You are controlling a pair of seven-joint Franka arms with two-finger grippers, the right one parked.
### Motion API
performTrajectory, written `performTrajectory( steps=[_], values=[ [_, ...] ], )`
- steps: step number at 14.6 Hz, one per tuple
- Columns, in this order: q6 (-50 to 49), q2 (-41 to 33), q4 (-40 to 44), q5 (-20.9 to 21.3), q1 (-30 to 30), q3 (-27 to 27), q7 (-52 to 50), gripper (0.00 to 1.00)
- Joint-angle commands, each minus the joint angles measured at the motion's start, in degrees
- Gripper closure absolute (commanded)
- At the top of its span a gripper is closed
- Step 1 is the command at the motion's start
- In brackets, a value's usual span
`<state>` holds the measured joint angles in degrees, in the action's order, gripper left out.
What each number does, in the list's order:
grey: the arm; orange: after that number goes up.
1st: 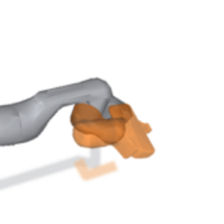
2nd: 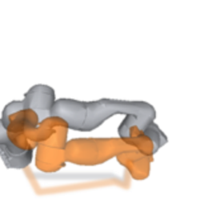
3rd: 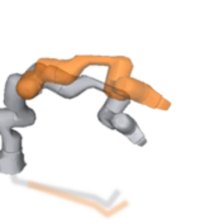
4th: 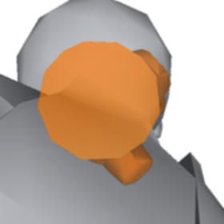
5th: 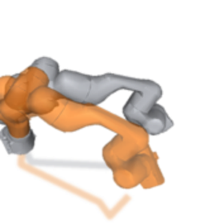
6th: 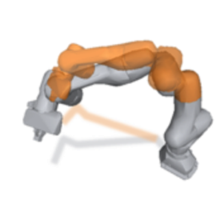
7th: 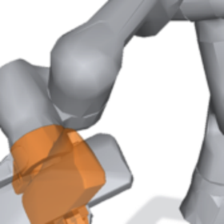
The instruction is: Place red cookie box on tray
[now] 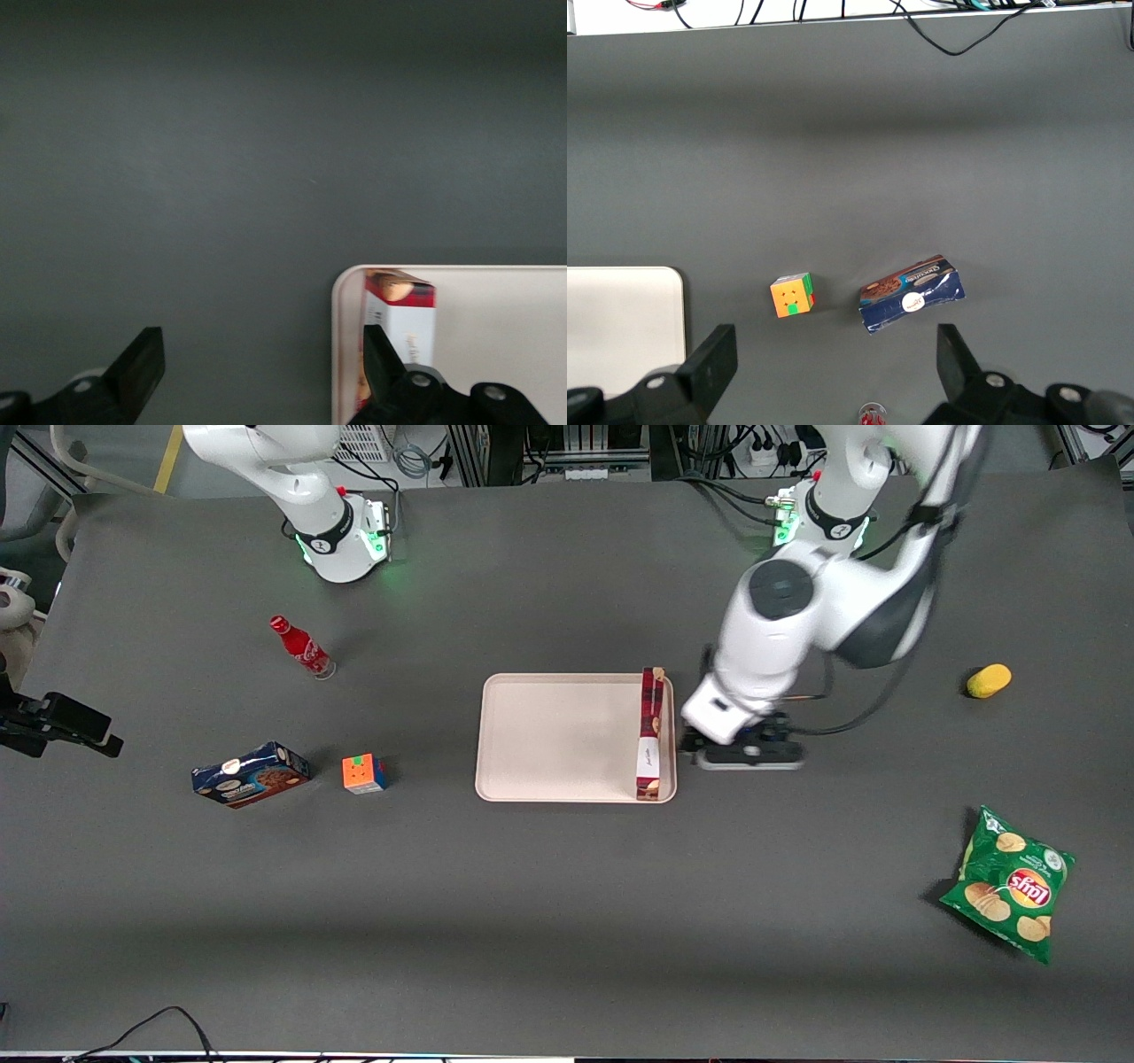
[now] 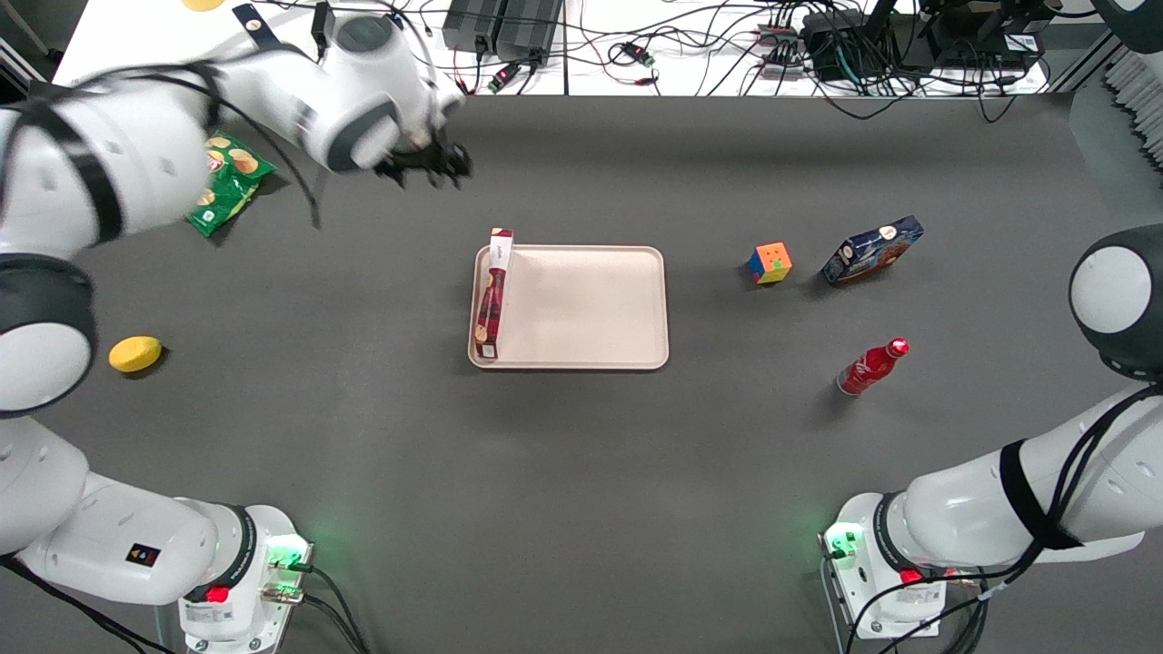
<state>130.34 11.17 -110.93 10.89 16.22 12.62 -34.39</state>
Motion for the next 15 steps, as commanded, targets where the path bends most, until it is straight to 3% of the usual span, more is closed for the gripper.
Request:
performTrajectory(
  steps=[1, 5, 9, 12, 15],
  values=[
    [-5.1, -7.5, -0.3, -8.9, -2.1, -7.5, 14.2, 0.00],
    [-15.1, -16.2, 0.7, -8.9, -3.3, -14.4, 24.3, 0.00],
    [-23.5, -23.9, 2.3, -9.2, -7.5, -16.0, 27.8, 0.00],
    [-30.1, -24.0, 7.2, -9.3, -9.4, -15.9, 29.3, 0.00],
    [-30.6, -23.9, 8.1, -9.7, -9.9, -15.9, 29.5, 0.00]
  ],
)
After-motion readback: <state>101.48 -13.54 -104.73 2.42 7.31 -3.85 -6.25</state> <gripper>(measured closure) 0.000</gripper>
